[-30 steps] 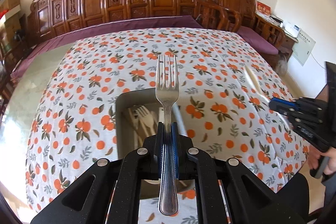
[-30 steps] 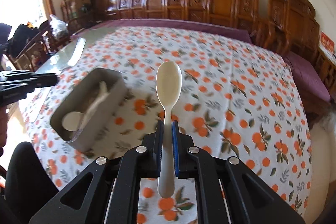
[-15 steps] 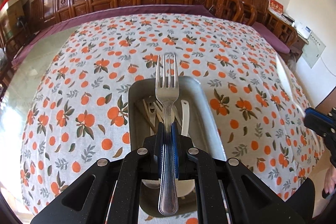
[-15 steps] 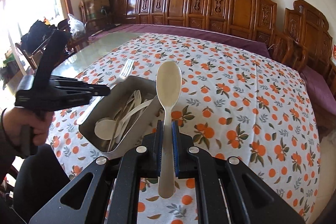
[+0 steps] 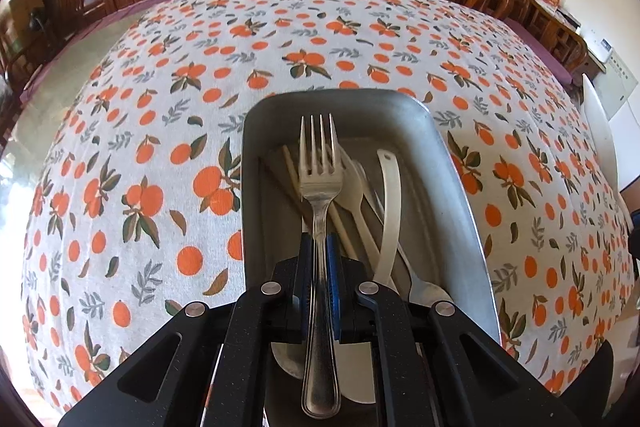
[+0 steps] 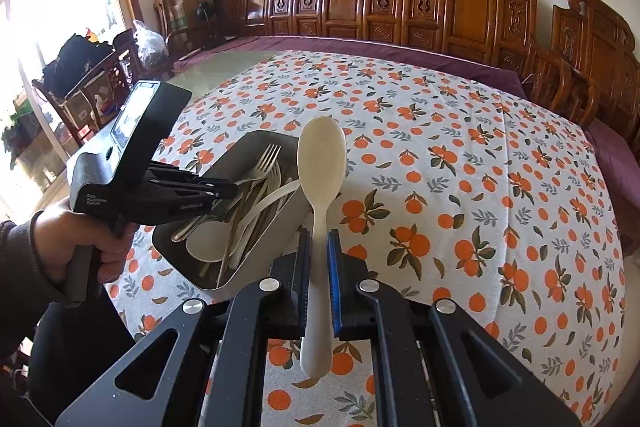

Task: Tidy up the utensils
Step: 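Carry the metal fork into the tray and open the left tool, then lower the white plastic spoon into the tray and open the right tool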

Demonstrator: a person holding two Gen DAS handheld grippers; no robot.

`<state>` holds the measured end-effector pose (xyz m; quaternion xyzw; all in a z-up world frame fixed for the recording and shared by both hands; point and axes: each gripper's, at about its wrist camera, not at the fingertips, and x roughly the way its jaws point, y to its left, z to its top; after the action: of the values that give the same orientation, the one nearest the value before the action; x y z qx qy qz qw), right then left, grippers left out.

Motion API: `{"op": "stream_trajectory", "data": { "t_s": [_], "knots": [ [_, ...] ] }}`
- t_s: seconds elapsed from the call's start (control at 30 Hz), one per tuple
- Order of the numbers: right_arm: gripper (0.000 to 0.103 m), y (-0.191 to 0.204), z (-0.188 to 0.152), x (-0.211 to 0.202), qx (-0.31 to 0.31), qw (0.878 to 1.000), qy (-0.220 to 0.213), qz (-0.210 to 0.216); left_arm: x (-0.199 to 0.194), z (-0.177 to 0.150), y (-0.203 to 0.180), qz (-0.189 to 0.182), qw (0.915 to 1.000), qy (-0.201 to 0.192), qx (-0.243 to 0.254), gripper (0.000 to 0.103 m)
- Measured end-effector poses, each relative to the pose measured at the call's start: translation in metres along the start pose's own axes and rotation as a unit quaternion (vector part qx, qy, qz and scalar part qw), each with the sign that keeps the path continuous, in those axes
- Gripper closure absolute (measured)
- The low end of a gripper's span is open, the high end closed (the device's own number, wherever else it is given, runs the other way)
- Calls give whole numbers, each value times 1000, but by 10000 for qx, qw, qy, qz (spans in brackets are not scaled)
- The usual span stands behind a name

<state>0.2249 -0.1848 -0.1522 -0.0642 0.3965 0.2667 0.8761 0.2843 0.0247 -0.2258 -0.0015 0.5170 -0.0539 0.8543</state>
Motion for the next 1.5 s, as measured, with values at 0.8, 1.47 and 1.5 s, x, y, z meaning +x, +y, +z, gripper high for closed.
{"op": "stream_trajectory", "data": {
  "t_s": [0.8, 1.47, 1.5],
  "knots": [
    [93, 47, 11, 48, 52, 9994, 250, 231, -74, -17, 34, 20, 9986, -519, -35, 90],
    [93, 73, 32, 127, 537, 9955, 720, 311, -94, -31, 66, 82, 9981, -603, -126, 88],
    [93, 73, 32, 127, 545, 9955, 699, 325, -94, -32, 66, 81, 9980, -608, -127, 88]
  ]
}}
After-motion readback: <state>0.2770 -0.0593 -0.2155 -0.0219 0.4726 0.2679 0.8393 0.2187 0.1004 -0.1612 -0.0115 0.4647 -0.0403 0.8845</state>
